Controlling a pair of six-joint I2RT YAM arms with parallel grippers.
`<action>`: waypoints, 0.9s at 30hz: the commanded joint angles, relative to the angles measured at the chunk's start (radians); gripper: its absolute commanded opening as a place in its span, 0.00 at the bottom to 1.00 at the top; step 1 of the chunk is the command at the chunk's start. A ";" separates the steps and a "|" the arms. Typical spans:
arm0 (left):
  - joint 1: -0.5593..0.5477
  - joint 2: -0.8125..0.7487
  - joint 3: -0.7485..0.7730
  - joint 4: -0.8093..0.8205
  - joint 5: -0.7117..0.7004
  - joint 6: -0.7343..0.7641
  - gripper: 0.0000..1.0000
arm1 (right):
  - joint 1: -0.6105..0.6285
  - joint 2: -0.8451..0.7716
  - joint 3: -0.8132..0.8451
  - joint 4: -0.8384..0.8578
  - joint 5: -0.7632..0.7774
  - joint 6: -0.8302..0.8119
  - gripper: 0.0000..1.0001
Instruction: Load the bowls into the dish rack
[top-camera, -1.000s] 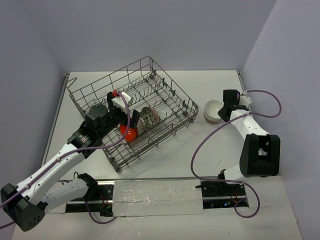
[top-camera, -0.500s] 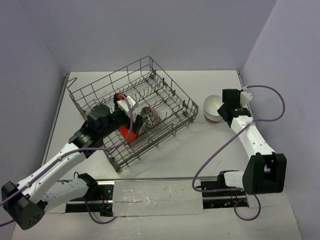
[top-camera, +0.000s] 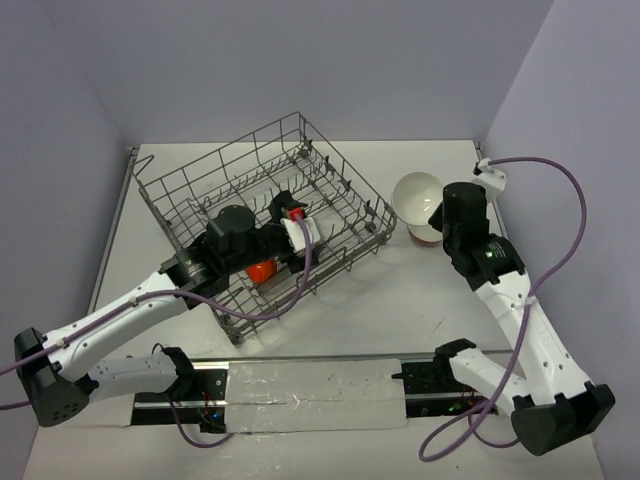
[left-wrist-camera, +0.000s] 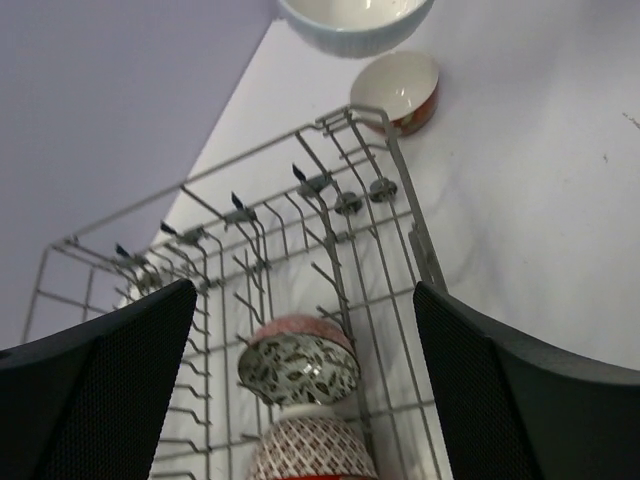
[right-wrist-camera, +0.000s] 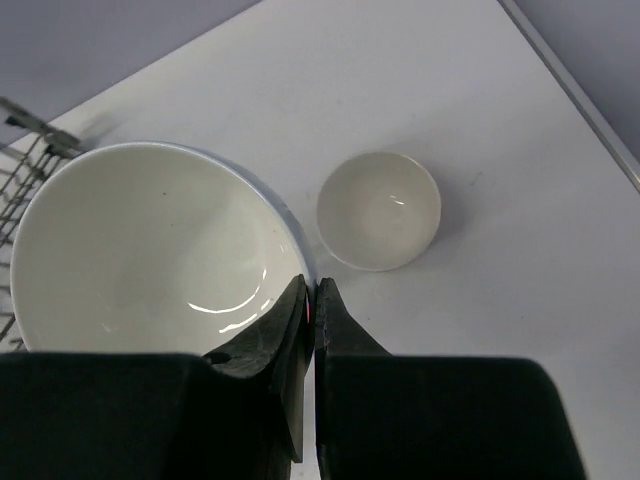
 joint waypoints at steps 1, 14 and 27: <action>-0.055 0.044 0.083 0.023 -0.008 0.203 0.94 | 0.059 -0.069 0.092 0.016 -0.008 -0.084 0.00; -0.234 0.231 0.247 -0.088 -0.045 0.579 0.82 | 0.252 0.068 0.290 -0.175 -0.085 -0.235 0.00; -0.339 0.319 0.330 -0.277 -0.197 0.609 0.65 | 0.398 0.239 0.461 -0.373 0.025 -0.252 0.00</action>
